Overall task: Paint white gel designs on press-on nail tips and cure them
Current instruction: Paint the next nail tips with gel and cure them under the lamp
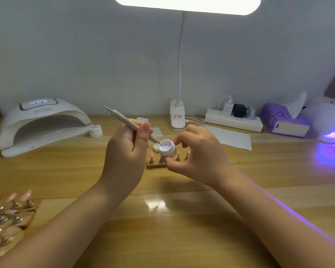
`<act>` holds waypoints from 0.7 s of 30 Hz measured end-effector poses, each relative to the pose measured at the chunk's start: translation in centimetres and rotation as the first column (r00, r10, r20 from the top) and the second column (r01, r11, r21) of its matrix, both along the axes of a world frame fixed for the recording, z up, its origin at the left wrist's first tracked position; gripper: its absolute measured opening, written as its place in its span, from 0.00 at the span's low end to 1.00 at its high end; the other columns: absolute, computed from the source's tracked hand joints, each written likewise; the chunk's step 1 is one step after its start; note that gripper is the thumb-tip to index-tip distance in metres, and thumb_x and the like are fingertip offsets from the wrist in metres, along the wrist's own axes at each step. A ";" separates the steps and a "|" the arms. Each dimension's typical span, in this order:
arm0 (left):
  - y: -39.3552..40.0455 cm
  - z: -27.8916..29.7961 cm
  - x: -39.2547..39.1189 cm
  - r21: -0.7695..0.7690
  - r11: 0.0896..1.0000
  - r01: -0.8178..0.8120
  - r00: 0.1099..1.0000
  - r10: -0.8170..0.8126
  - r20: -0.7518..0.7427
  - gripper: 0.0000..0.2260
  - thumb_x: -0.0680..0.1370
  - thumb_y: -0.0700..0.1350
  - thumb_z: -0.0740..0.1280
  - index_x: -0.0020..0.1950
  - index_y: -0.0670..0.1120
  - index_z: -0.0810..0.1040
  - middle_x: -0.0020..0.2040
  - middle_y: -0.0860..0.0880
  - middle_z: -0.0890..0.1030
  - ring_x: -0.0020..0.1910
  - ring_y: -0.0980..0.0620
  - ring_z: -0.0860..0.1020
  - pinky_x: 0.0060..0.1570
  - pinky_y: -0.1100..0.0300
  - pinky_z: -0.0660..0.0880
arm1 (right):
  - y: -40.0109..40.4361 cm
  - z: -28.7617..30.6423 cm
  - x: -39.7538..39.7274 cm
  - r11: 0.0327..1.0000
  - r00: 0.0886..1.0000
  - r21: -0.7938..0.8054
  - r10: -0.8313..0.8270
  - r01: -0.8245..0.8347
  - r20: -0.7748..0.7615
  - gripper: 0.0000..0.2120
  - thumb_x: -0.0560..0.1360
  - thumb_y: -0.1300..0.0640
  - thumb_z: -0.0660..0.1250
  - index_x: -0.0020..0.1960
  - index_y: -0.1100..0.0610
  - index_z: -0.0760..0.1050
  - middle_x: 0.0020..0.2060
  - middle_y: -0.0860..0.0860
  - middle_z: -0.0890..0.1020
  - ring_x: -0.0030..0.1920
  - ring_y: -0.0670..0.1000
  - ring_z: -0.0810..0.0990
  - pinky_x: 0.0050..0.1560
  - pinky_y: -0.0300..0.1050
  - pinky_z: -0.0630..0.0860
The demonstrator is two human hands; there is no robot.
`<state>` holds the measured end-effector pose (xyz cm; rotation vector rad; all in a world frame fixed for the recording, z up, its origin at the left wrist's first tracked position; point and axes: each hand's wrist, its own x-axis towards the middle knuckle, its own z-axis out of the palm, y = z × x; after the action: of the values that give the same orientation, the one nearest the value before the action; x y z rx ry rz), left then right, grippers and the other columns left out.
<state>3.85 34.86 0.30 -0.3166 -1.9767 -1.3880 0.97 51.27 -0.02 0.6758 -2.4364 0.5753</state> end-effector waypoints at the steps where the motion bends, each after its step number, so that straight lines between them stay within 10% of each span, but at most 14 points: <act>1: 0.0 -0.1 0.0 -0.008 1.000 -0.001 1.000 0.001 0.000 0.11 0.79 0.55 0.56 0.45 0.52 0.74 0.33 0.60 0.76 0.32 0.59 0.75 0.30 0.70 0.69 | -0.1 0.0 0.1 1.000 1.000 0.002 0.002 -0.002 -0.005 0.17 0.67 0.42 0.73 0.46 0.55 0.80 0.39 0.49 0.77 0.40 0.49 0.72 0.39 0.45 0.71; 21: -0.1 -0.6 -0.2 -0.145 0.987 -0.069 0.997 0.071 0.009 0.16 0.77 0.60 0.54 0.46 0.50 0.73 0.34 0.56 0.75 0.35 0.58 0.75 0.31 0.68 0.69 | -0.7 0.1 0.2 0.996 0.998 0.095 0.005 0.001 -0.069 0.18 0.66 0.40 0.72 0.45 0.54 0.80 0.39 0.48 0.77 0.40 0.49 0.72 0.38 0.45 0.71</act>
<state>3.61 34.81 -0.27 -0.3012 -2.0844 -1.2091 1.13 50.55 0.05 0.7245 -2.4110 0.4324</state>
